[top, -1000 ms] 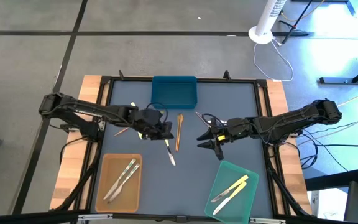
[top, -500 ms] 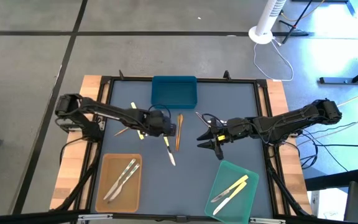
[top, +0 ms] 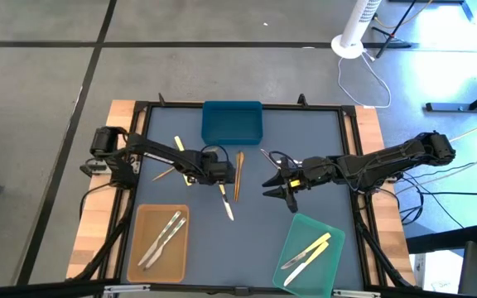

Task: Sort silverware by color (type)
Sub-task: Put the yellow knife into the green bin

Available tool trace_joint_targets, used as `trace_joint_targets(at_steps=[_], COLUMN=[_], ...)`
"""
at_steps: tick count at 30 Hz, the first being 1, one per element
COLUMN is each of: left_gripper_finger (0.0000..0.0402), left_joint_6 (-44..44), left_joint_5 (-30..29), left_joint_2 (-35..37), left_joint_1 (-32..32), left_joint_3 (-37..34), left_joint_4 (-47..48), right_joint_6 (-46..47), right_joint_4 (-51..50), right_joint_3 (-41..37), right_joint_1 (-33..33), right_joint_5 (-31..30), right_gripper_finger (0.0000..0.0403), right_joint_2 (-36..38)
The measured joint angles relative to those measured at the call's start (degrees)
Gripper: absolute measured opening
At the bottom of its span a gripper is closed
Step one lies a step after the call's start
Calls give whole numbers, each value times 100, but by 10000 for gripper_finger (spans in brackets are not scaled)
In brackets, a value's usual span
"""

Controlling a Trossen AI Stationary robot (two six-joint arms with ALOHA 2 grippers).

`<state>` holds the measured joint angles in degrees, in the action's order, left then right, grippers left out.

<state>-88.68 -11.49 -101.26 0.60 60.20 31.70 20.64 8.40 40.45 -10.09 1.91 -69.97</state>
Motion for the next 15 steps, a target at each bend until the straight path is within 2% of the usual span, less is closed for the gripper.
trace_joint_targets(at_steps=[15], left_gripper_finger=[169], left_joint_6=[-130], left_joint_5=[-238], left_joint_2=[-165], left_joint_1=[-11], left_joint_3=[-2], left_joint_4=[-252], right_joint_6=[0], right_joint_4=[2], right_joint_3=[0], right_joint_1=[-1], right_joint_5=[-4], right_gripper_finger=[134], right_joint_2=[0])
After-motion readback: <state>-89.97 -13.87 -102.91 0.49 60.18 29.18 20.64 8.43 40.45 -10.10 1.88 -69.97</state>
